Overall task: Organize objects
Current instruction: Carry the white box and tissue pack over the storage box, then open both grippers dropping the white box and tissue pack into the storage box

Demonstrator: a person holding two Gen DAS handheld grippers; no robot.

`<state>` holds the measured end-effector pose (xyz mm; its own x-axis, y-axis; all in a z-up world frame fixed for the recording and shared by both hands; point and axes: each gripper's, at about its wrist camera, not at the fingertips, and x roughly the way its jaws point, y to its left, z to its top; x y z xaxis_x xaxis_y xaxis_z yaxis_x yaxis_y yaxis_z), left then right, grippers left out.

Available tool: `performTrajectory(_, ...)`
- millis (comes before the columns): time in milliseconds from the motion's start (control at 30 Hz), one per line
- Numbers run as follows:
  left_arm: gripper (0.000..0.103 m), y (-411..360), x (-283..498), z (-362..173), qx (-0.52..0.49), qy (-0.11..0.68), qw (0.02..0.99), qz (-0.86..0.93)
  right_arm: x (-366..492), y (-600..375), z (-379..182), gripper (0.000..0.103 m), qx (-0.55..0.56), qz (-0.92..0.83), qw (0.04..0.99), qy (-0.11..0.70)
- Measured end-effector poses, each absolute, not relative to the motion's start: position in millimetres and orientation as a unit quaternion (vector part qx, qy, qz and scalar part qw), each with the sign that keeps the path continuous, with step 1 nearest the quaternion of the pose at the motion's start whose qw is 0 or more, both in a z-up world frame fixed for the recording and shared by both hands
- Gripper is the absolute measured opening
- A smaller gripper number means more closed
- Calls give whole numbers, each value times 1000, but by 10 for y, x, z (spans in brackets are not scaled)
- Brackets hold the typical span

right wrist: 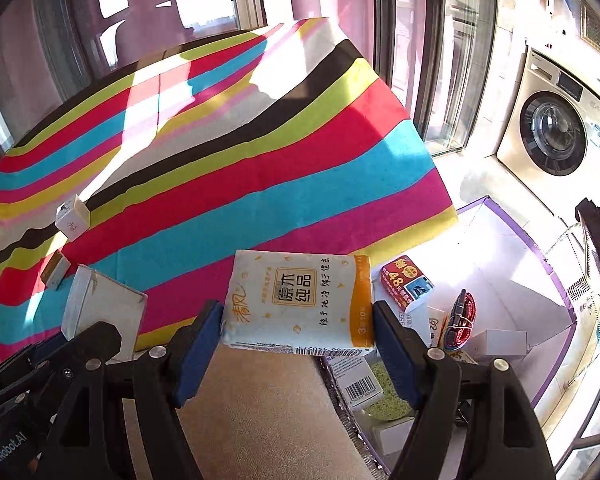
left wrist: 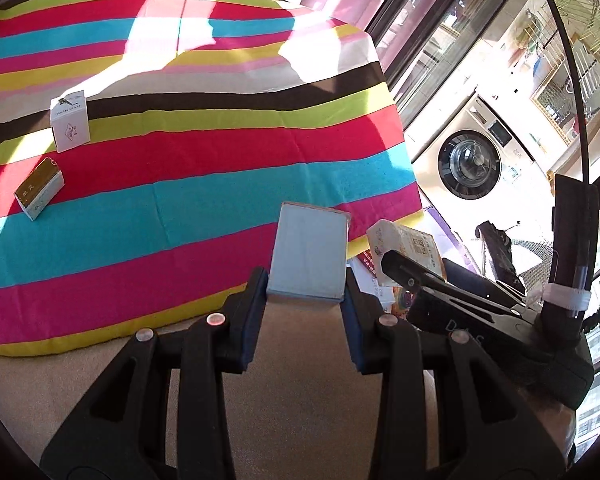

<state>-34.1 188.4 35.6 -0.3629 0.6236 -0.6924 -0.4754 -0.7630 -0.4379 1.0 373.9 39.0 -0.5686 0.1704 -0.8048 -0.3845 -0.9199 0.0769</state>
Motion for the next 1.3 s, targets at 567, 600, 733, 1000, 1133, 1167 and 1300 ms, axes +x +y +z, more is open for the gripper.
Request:
performTrajectory(567, 40, 2807, -76, 319, -478, -53, 427, 766, 746, 4700, 102, 75, -464, 827, 287, 133)
performTrajectory(600, 40, 2841, -62, 319, -479, -50, 431, 763, 776, 4738, 105, 75, -464, 826, 291, 134)
performTrajectory(733, 50, 3018, 5, 290, -489, -31, 456, 742, 869, 4833, 94, 76, -463, 820, 305, 143)
performTrajectory(1000, 76, 2926, -12, 286, -498, -46, 455, 737, 906, 4883, 38, 82, -474, 810, 308, 158)
performTrajectory(1133, 76, 2769, -57, 299, -499, -63, 438, 745, 823, 4755, 73, 82, -471, 817, 289, 164)
performTrajectory(1167, 76, 2726, -70, 300, -500, -66, 432, 748, 791, 4693, 89, 82, -470, 820, 282, 166)
performTrajectory(1300, 76, 2463, -137, 293, -500, -78, 394, 767, 611, 4397, 152, 82, -470, 831, 250, 162)
